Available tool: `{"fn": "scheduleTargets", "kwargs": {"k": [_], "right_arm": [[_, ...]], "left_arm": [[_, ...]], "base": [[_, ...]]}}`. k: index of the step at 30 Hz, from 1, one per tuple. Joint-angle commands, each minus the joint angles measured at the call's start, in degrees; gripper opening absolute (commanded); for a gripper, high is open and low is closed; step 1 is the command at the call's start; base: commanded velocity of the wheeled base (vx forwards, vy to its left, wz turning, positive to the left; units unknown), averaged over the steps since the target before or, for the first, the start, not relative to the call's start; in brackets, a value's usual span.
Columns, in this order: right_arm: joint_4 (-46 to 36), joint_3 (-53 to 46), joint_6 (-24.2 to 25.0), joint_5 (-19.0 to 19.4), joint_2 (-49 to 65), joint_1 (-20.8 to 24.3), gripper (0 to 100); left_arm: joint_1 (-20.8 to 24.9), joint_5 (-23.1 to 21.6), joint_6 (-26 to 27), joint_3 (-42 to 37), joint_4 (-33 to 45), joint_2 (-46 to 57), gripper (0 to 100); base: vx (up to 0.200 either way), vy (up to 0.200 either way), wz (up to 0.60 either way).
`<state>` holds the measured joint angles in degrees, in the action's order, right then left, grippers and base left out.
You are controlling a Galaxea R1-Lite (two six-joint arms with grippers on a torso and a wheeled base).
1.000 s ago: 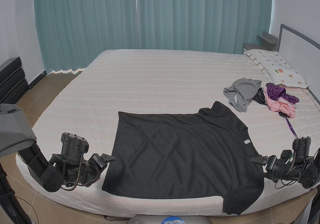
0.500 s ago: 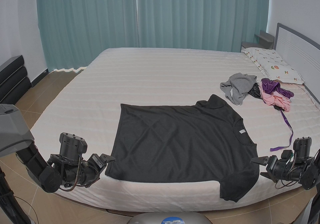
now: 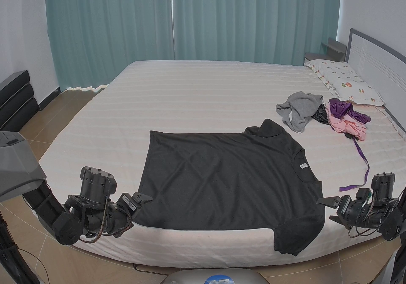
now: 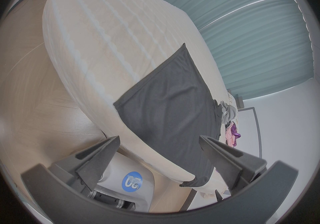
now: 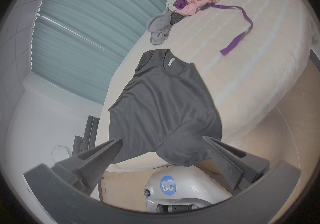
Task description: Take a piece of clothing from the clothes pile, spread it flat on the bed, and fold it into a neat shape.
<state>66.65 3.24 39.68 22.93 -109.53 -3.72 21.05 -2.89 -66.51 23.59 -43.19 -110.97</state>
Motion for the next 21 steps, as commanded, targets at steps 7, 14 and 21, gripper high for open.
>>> {"fn": "scheduleTargets", "kwargs": {"k": [7,14,21], "right_arm": [[9.29,-3.24,-0.31,-0.78,-5.96,2.93,100],[18.78,-3.24,0.13,-1.66,-11.05,4.77,100],[23.27,-2.54,0.49,-0.78,-14.57,6.44,100]], "left_arm": [[-0.66,0.16,0.33,-0.03,-0.05,0.67,100],[-7.87,-5.72,7.45,-0.83,0.12,1.55,100],[-20.26,-18.20,22.48,-1.00,0.56,-0.03,100]], "base": [[0.000,-0.143,0.00],[0.000,0.000,0.00],[0.000,0.000,0.00]]}}
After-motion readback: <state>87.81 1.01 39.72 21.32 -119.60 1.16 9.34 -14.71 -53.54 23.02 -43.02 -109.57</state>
